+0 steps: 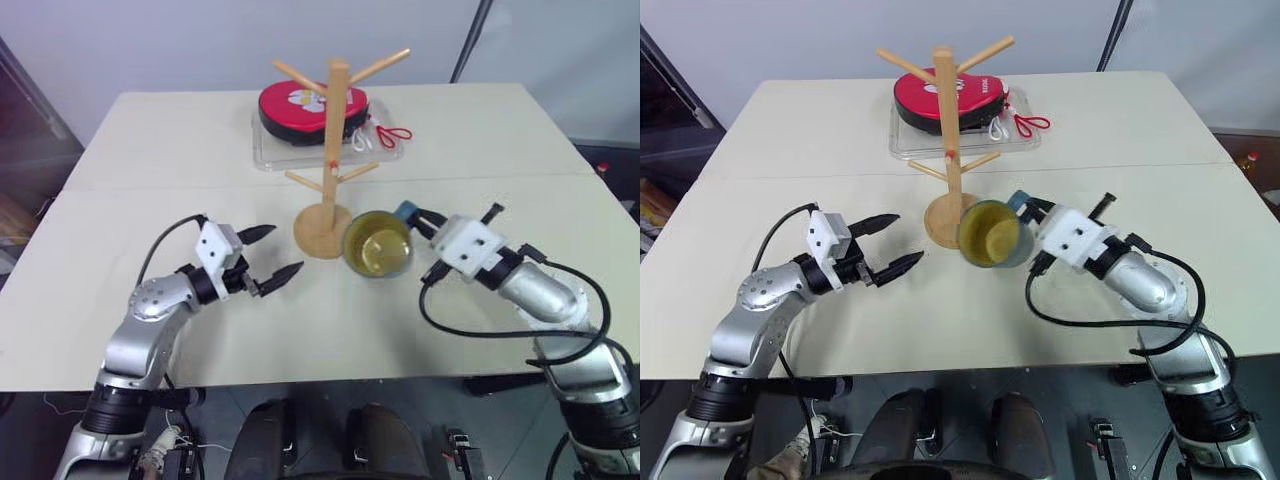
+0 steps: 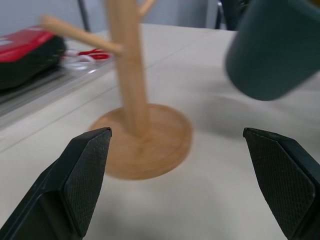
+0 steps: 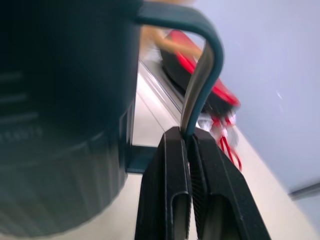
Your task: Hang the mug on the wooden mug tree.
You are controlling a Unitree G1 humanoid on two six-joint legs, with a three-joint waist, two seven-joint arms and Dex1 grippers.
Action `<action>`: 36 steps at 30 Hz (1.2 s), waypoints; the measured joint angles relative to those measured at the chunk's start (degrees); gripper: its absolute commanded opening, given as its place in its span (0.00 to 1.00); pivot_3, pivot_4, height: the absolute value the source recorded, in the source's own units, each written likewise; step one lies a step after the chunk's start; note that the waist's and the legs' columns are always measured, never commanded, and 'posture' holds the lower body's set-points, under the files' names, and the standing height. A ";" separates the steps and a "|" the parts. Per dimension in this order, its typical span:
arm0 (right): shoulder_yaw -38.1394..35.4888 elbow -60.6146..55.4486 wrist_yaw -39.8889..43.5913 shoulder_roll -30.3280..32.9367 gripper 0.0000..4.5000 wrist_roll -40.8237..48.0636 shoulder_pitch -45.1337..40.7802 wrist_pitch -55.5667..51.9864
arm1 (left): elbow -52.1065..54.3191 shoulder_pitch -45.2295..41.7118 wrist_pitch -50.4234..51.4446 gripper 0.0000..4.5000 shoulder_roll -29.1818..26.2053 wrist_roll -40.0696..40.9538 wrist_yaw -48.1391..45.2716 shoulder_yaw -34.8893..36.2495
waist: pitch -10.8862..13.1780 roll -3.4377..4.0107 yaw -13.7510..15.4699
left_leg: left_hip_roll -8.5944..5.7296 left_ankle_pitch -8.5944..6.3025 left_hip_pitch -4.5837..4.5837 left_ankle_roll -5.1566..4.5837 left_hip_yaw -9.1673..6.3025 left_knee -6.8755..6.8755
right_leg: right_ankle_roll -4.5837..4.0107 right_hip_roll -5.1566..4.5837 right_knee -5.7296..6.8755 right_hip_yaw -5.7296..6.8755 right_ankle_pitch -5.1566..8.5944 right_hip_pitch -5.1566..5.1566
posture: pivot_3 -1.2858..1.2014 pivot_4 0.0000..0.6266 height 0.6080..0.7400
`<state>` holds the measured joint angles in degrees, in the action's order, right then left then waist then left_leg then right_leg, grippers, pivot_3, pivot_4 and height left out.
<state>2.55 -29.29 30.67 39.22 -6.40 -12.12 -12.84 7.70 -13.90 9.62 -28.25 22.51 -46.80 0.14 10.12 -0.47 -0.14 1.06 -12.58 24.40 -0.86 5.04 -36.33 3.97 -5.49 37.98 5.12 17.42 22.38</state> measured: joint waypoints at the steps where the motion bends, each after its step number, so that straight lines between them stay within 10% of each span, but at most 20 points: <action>1: 1.02 -1.46 0.03 -0.05 0.01 -1.22 -1.01 -2.68 | -0.68 -0.58 -0.38 1.00 -0.05 0.02 -0.38 0.57 | 0.00 -0.01 0.13 | 0.00 0.00 0.01 -0.01 0.00 -0.01 | 0.00 -0.01 0.00 0.00 0.00 0.01 | 0.52 0.24 1.00; 12: 9.66 -7.87 1.39 -4.01 0.01 -7.29 -16.77 -24.21 | -1.37 -3.77 4.07 1.00 -4.41 9.30 -5.20 8.08 | 0.02 -0.03 0.33 | -0.02 0.00 0.03 -0.01 0.01 0.00 | -0.01 -0.01 0.00 0.02 0.00 0.05 | 0.52 0.24 1.00; 36: 19.70 -1.07 2.55 -8.56 0.01 -12.72 -29.16 -33.05 | 8.12 -3.65 14.86 1.00 -9.62 19.50 -5.32 12.83 | 0.06 -0.10 -0.69 | -0.05 0.16 0.04 0.24 -0.01 0.01 | -0.01 0.00 0.05 0.03 0.00 0.06 | 0.52 0.24 1.00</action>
<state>22.25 -30.36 33.22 30.66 -19.12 -41.28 -45.89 15.82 -17.55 24.48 -37.87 42.01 -52.12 12.97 10.18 -0.57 -0.83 1.01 -12.42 24.43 -0.62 5.03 -36.32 3.97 -5.49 38.02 5.15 17.41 22.44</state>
